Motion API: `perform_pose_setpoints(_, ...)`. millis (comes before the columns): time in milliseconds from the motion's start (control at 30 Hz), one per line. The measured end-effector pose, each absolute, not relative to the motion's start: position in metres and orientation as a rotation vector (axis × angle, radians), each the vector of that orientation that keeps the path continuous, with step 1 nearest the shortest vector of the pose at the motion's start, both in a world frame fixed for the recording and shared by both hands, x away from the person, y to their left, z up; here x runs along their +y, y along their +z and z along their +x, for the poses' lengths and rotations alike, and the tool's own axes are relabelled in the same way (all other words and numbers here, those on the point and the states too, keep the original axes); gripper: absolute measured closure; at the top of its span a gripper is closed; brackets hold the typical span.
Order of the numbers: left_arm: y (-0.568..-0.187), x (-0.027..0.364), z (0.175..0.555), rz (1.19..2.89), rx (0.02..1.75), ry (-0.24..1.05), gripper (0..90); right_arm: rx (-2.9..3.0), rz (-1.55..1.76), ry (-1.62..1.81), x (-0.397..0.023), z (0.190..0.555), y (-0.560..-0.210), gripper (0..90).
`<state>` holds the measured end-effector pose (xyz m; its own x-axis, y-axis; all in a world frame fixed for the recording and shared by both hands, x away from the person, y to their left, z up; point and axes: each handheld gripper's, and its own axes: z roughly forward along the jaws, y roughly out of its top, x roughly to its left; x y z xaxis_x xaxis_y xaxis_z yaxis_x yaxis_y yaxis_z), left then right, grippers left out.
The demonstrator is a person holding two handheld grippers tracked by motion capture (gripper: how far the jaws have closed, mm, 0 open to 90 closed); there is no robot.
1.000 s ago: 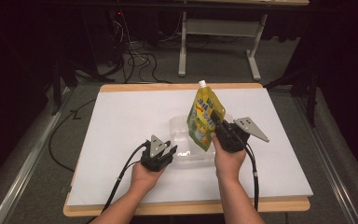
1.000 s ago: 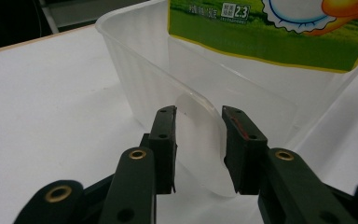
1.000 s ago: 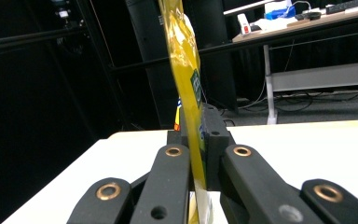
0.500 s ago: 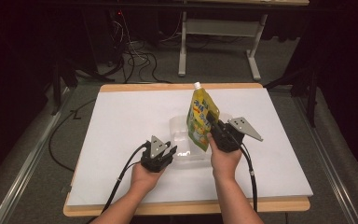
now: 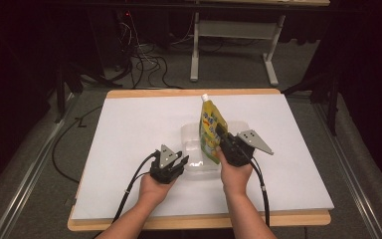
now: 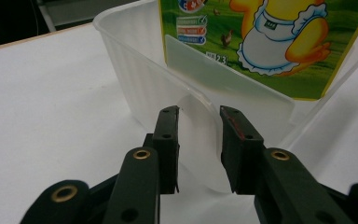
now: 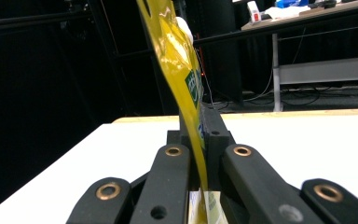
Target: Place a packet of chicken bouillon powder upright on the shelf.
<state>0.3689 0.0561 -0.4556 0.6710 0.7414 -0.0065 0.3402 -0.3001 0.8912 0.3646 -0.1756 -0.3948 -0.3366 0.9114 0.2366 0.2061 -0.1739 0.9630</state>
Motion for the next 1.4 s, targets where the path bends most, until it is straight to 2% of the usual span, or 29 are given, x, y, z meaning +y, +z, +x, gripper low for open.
perform_pose_setpoints(833,-0.4551,0.0566,0.371,1.896,0.865,0.486,68.0,1.623,1.253,1.482,-0.1694,0.3548,-0.404,84.7)
perform_pose_setpoints(933,-0.4542,0.057,0.371,1.89,0.865,0.472,66.0,1.648,1.248,1.473,-0.1687,0.3554,-0.4036,80.1)
perform_pose_setpoints(1167,-0.4517,0.0577,0.3706,1.872,0.872,0.456,57.8,1.707,1.245,1.465,-0.1681,0.3567,-0.4011,61.5)
perform_pose_setpoints(1400,-0.4481,0.0601,0.369,1.862,0.876,0.449,48.4,1.786,1.199,1.442,-0.1677,0.3548,-0.3995,47.3)
